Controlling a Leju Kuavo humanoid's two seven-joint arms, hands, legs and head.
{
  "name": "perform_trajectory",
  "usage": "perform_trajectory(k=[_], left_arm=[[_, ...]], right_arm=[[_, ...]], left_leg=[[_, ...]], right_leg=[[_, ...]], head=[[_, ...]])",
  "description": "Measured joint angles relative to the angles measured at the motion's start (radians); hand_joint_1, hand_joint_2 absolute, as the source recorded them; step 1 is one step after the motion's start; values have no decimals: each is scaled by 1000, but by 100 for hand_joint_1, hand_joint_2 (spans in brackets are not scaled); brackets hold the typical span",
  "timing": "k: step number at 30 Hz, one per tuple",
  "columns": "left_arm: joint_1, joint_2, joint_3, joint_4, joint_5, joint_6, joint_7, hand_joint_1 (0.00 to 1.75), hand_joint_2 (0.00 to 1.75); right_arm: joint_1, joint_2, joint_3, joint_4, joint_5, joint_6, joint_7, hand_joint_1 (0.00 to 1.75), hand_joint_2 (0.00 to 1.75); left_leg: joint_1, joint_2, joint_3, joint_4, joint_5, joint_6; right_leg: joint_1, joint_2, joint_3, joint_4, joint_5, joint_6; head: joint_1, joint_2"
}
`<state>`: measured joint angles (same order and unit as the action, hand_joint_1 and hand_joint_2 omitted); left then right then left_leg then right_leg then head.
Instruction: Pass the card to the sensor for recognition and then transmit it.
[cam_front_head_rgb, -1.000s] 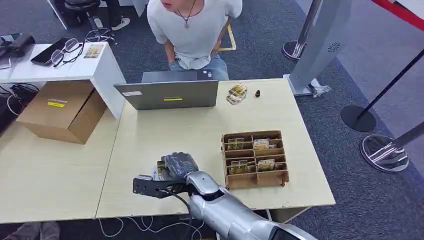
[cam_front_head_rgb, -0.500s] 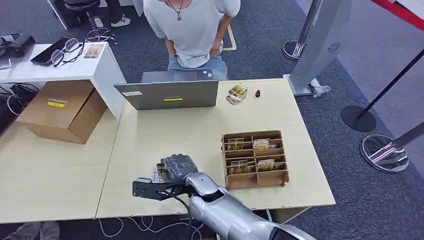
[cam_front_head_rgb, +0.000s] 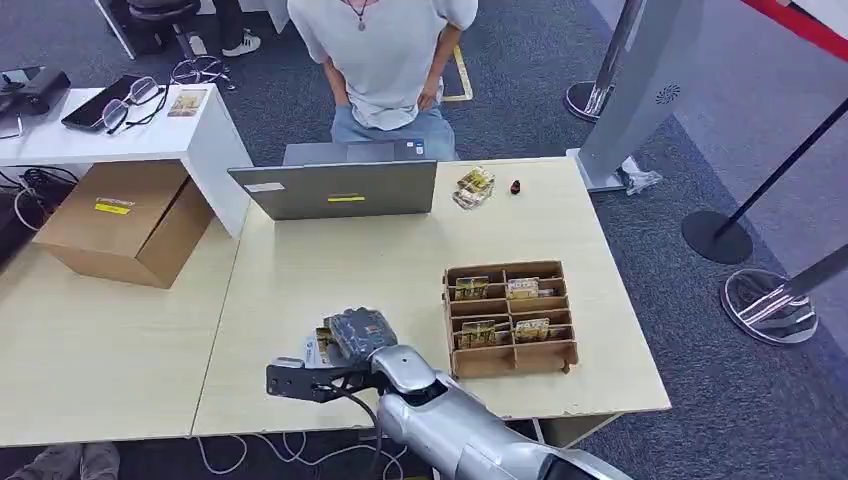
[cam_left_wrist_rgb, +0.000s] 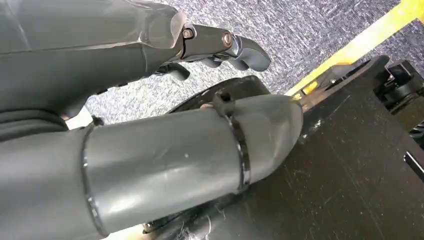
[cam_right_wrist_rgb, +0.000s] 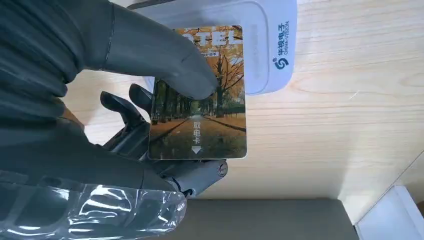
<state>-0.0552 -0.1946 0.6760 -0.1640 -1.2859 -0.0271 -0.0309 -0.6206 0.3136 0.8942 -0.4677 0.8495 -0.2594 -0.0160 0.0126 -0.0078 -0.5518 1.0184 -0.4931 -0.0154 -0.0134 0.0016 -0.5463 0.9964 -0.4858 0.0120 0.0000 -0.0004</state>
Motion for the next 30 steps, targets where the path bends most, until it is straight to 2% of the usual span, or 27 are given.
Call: perform_trajectory(k=[30], left_arm=[[-2,-1,0,0,-10,-18,10,0,0]], right_arm=[[-10,1,-5,40,21,-10,45,175,175]], left_leg=[[0,0,0,0,0,0]], right_leg=[[0,0,0,0,0,0]], head=[[0,0]])
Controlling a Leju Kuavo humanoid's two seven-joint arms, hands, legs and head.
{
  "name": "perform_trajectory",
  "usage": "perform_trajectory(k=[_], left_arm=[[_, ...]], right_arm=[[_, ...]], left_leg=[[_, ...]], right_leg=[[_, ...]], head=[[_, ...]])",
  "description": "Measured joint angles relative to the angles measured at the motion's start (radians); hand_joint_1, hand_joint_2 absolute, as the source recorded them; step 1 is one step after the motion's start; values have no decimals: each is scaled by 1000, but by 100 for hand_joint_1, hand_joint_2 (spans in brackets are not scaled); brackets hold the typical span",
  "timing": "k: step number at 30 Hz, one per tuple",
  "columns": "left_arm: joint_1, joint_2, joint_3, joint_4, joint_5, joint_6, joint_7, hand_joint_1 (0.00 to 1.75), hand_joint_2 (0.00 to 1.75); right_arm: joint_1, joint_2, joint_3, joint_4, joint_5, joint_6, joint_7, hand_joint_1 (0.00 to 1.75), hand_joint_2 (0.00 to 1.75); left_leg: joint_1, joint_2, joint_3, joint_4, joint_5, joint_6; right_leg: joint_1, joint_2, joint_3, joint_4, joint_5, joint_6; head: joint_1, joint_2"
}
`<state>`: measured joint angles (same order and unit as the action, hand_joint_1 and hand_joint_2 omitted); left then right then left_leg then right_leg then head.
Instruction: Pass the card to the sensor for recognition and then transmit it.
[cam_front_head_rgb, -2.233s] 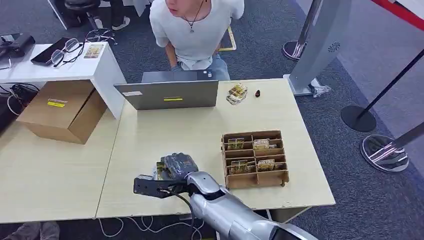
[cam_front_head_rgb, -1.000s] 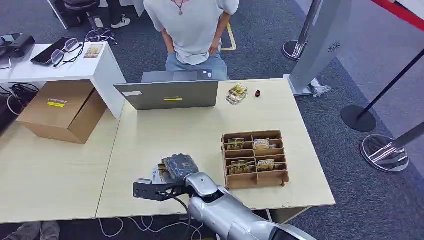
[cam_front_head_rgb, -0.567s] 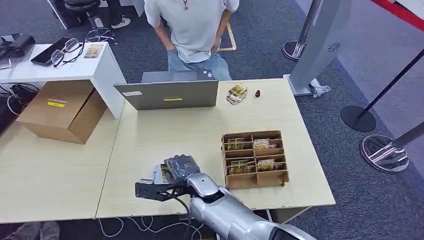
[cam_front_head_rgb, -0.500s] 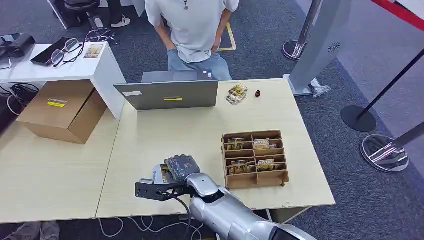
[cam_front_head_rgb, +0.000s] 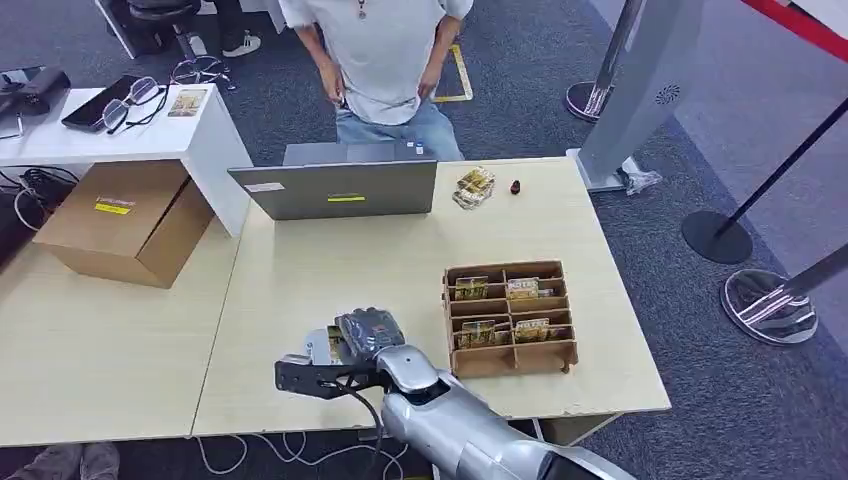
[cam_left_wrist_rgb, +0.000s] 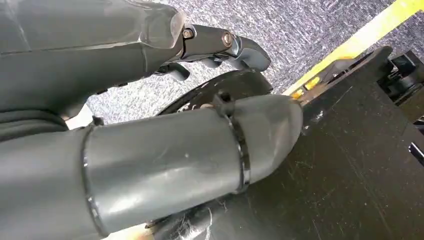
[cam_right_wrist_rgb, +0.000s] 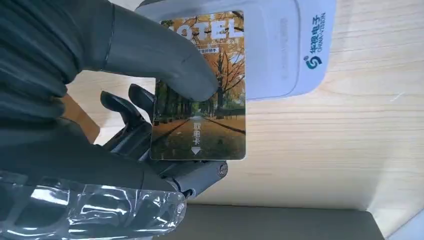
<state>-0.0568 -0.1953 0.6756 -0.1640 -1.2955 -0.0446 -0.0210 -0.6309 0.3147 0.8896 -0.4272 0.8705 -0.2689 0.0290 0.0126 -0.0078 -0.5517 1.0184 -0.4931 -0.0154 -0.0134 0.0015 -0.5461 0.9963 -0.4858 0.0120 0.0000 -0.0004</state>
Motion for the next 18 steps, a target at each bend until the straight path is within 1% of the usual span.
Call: perform_trajectory(k=[7,14,18], left_arm=[[0,0,0,0,-5,-3,0,0,0],[-1,0,-1,0,-9,-9,0,0,0],[-3,0,-2,0,-15,-10,0,0,0]], right_arm=[[0,0,0,2,9,-10,32,175,175],[0,0,0,18,13,-41,41,175,175],[0,0,0,25,18,-45,41,175,175]], left_leg=[[0,0,0,0,0,0],[0,0,0,0,0,0],[0,0,0,0,0,0]], right_leg=[[0,0,0,0,0,0],[0,0,0,0,0,0],[0,0,0,0,0,0]], head=[[0,0],[0,0],[0,0]])
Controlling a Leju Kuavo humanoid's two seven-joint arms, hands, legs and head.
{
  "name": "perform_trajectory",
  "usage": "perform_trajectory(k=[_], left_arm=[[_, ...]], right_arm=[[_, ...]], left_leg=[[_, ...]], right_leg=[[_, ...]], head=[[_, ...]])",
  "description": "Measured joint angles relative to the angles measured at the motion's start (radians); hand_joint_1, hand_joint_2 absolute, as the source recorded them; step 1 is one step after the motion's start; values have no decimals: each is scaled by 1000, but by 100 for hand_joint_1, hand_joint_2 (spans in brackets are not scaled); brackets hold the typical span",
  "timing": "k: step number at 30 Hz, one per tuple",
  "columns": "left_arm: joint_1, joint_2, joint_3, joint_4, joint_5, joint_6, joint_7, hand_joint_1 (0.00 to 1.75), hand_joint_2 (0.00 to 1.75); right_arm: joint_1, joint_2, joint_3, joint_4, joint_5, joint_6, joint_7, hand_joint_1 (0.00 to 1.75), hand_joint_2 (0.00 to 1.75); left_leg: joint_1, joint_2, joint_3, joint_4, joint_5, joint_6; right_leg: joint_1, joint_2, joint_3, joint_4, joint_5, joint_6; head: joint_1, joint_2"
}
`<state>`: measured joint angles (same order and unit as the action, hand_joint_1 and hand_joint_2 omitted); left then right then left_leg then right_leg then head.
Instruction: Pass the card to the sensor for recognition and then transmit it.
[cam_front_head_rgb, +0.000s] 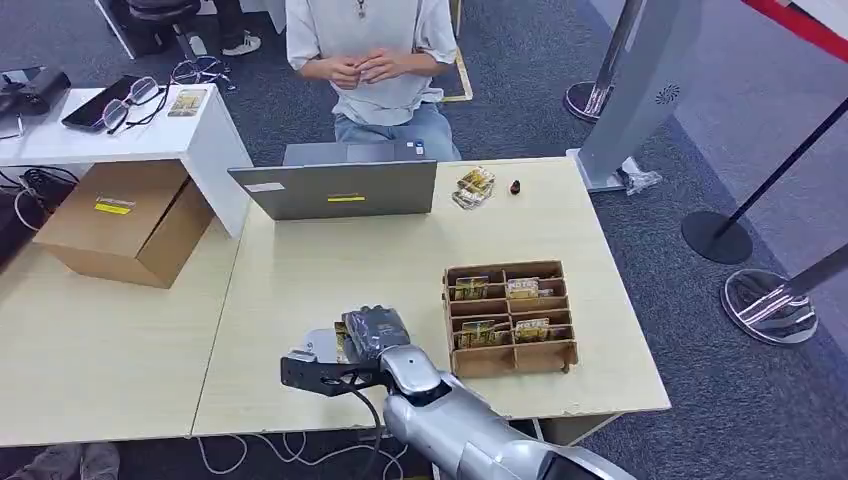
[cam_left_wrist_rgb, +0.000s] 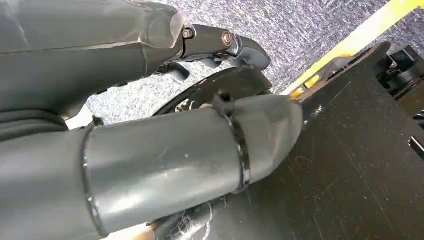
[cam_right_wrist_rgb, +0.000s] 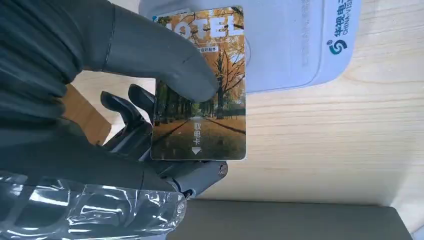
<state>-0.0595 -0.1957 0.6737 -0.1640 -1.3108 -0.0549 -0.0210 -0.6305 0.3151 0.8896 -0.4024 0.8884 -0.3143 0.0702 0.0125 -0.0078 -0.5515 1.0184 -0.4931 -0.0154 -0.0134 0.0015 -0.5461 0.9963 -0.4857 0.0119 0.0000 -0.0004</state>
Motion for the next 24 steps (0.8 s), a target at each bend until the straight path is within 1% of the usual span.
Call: perform_trajectory(k=[16,21,24], left_arm=[[-6,-4,-7,0,-1,-8,0,0,0],[-7,-5,-7,0,-1,-8,0,0,0],[-7,-5,-8,0,0,-8,1,0,0]], right_arm=[[5,0,2,3,-14,8,-2,175,175],[5,1,2,5,-23,8,-11,175,175],[5,1,2,5,-41,7,-34,175,175]], left_leg=[[0,0,0,0,0,0],[0,0,0,0,0,0],[0,0,0,0,0,0]], right_leg=[[0,0,0,0,0,0],[0,0,0,0,0,0],[0,0,0,0,0,0]], head=[[0,0],[0,0],[0,0]])
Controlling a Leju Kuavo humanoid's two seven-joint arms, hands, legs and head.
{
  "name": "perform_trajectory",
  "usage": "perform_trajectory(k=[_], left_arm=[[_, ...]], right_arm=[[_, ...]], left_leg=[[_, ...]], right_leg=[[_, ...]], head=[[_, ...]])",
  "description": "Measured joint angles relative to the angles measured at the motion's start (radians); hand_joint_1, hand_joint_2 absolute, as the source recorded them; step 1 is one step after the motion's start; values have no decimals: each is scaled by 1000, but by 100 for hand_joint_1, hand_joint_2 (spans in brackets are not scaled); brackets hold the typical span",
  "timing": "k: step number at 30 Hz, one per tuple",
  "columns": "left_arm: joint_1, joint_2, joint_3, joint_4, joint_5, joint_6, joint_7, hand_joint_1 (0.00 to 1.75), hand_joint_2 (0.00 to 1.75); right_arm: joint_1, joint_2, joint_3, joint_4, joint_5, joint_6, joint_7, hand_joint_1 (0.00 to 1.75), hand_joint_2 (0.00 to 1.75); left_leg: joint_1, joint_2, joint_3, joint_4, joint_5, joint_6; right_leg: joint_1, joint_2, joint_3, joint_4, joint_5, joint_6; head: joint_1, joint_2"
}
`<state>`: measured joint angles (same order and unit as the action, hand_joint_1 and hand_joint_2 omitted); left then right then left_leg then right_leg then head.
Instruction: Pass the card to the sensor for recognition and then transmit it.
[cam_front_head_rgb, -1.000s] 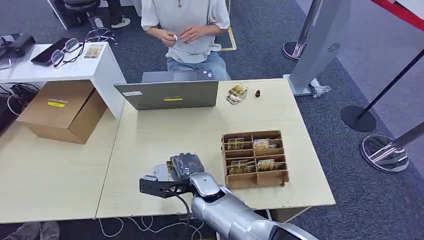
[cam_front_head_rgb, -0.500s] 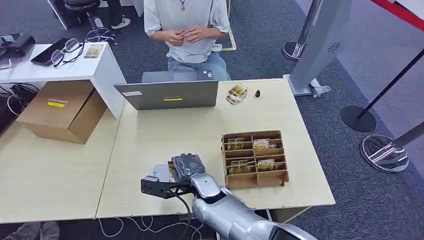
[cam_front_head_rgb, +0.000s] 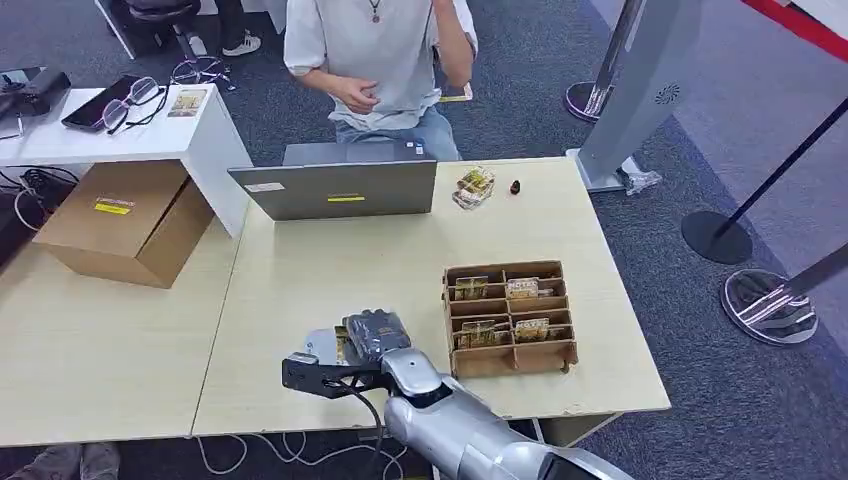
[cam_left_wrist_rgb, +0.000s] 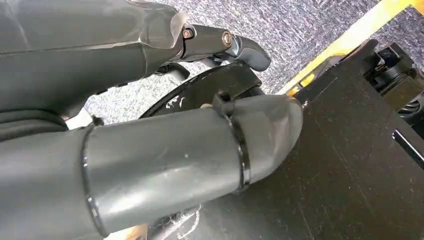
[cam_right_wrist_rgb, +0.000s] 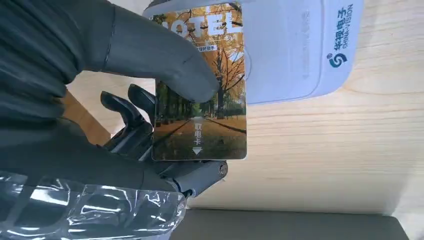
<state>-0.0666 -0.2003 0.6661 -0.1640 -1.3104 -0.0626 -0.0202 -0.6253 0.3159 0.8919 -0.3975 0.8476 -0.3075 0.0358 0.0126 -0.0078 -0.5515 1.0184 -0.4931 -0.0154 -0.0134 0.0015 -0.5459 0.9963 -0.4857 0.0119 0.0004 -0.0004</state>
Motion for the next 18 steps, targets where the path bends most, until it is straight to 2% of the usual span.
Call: perform_trajectory(k=[7,18], left_arm=[[0,0,0,0,8,2,0,0,0],[0,-1,0,0,13,14,-1,0,0]], right_arm=[[9,1,0,-29,-65,-5,-93,175,175],[17,2,20,-140,-156,-18,-190,175,175]], left_leg=[[0,0,0,0,0,0],[0,0,-1,0,0,0]], right_leg=[[0,0,0,0,0,0],[0,0,0,0,0,0]], head=[[0,0],[0,0]])
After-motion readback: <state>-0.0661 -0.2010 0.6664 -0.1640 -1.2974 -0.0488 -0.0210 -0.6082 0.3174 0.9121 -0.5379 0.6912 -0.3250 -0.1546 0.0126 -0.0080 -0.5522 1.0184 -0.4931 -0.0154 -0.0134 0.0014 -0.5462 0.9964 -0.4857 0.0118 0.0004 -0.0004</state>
